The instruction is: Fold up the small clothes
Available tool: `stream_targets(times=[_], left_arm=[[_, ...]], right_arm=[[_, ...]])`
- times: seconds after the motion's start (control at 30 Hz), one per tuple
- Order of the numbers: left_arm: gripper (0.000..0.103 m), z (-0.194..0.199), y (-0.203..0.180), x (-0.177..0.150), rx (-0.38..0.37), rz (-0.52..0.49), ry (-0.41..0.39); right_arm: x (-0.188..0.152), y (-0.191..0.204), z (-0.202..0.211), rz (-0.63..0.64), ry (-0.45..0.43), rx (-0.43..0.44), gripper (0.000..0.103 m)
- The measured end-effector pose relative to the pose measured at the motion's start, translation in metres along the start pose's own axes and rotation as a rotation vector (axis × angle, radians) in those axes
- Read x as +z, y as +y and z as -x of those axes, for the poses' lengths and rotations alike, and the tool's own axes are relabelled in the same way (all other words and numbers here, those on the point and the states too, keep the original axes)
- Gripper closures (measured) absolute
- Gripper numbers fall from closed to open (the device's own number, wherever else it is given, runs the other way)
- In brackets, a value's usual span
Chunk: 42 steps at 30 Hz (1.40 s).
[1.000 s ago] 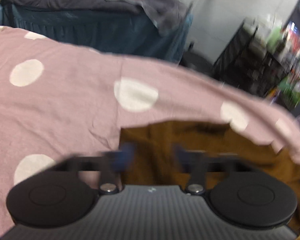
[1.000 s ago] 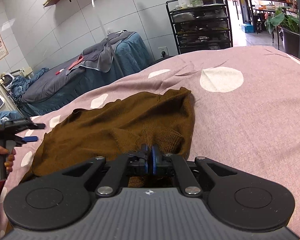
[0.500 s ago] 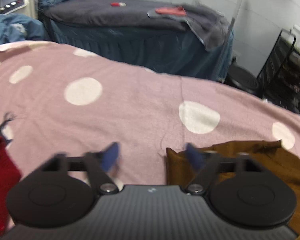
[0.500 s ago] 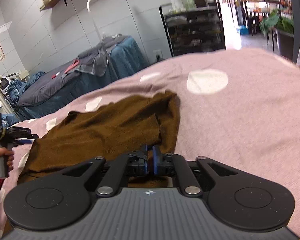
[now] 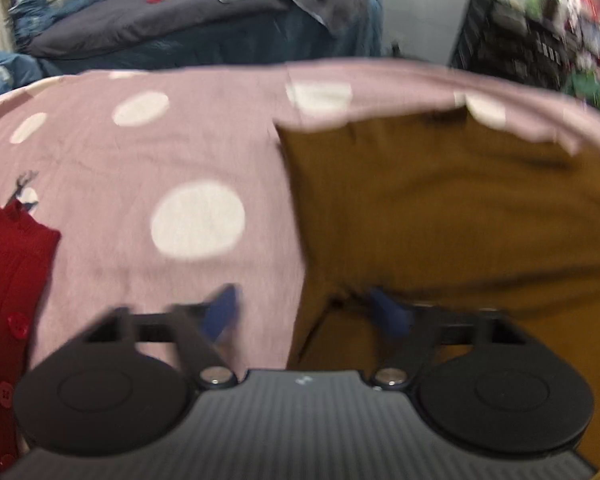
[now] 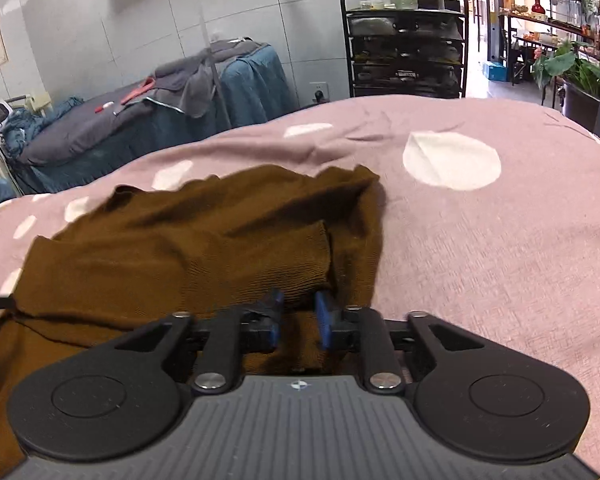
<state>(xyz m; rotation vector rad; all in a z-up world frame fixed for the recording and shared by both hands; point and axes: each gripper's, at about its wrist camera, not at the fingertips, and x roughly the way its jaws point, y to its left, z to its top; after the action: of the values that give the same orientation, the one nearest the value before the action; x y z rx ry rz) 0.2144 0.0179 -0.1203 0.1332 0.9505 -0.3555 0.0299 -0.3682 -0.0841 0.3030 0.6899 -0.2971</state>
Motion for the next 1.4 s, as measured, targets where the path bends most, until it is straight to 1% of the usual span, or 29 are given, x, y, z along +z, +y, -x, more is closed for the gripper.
stream_targets(times=[0.03,0.07,0.1,0.13,0.2,0.27,0.3,0.33,0.4,0.43,0.5,0.6,0.67,0.7,0.77,0.87,0.93,1.03,1.1,1.13,1.2,1.3,1.33,1.4], left_arm=[[0.063,0.001,0.001,-0.002,-0.005,0.010,-0.025],[0.073,0.002,0.001,-0.002,0.004,0.011,-0.038],[0.092,0.001,0.001,0.000,0.020,0.006,-0.042],[0.093,0.000,0.001,0.001,0.024,0.011,-0.036],[0.093,-0.002,0.002,0.001,0.023,0.019,-0.030],[0.084,0.002,-0.004,-0.001,0.055,-0.036,-0.037],[0.064,0.006,-0.005,-0.003,0.078,-0.055,-0.035],[0.036,0.010,-0.005,-0.006,0.101,-0.068,-0.033],[0.019,0.027,-0.001,-0.016,0.121,-0.092,-0.060],[0.019,0.037,0.002,-0.023,0.113,-0.102,-0.076],[0.018,0.055,0.007,-0.035,0.070,-0.120,-0.082],[0.017,0.076,0.015,-0.054,-0.004,-0.111,-0.027],[0.017,0.088,0.020,-0.068,-0.087,-0.075,0.024],[0.017,0.095,0.022,-0.076,-0.125,-0.061,0.045],[0.017,0.109,0.022,-0.094,-0.178,-0.063,0.074],[0.018,0.127,0.021,-0.118,-0.243,-0.085,0.108],[0.019,0.137,0.018,-0.133,-0.257,-0.113,0.127],[0.019,0.155,0.014,-0.154,-0.263,-0.144,0.114],[0.019,0.160,0.015,-0.167,-0.314,-0.137,0.148],[0.020,0.162,0.015,-0.175,-0.319,-0.135,0.164],[0.021,0.167,0.015,-0.189,-0.317,-0.154,0.171],[0.021,0.177,0.008,-0.207,-0.311,-0.212,0.156],[0.021,0.179,0.006,-0.211,-0.303,-0.230,0.146],[0.021,0.185,-0.001,-0.218,-0.264,-0.265,0.125]], right_arm=[[0.000,-0.001,0.002,0.000,-0.004,-0.008,0.102],[0.001,-0.001,0.004,0.005,-0.013,-0.021,0.102],[0.001,-0.002,0.006,0.018,-0.022,-0.046,0.103],[0.001,-0.001,0.007,0.035,-0.028,-0.066,0.103],[0.001,-0.004,0.005,0.044,-0.015,-0.061,0.103],[0.000,-0.004,0.008,0.033,-0.014,-0.041,0.101],[0.001,-0.005,0.011,0.024,-0.016,-0.029,0.095],[0.001,-0.006,0.017,0.011,-0.028,-0.025,0.082],[0.001,-0.005,0.034,-0.005,-0.066,-0.025,0.072],[-0.002,-0.005,0.044,-0.001,-0.084,-0.015,0.068],[-0.008,-0.004,0.063,0.015,-0.098,0.012,0.064],[-0.020,-0.003,0.091,0.052,-0.086,0.050,0.063],[-0.029,-0.004,0.110,0.050,-0.069,0.069,0.063],[-0.035,-0.004,0.119,0.045,-0.057,0.093,0.062],[-0.048,-0.002,0.137,0.051,-0.030,0.146,0.062],[-0.077,0.007,0.162,0.099,0.012,0.185,0.062],[-0.097,0.013,0.174,0.138,0.044,0.187,0.062],[-0.121,0.021,0.190,0.186,0.085,0.191,0.062],[-0.132,0.022,0.198,0.174,0.106,0.191,0.062],[-0.137,0.021,0.202,0.154,0.116,0.197,0.062],[-0.147,0.020,0.207,0.125,0.137,0.208,0.062],[-0.157,0.023,0.213,0.115,0.157,0.214,0.062],[-0.160,0.023,0.214,0.105,0.166,0.224,0.062],[-0.167,0.025,0.217,0.088,0.191,0.242,0.062]])
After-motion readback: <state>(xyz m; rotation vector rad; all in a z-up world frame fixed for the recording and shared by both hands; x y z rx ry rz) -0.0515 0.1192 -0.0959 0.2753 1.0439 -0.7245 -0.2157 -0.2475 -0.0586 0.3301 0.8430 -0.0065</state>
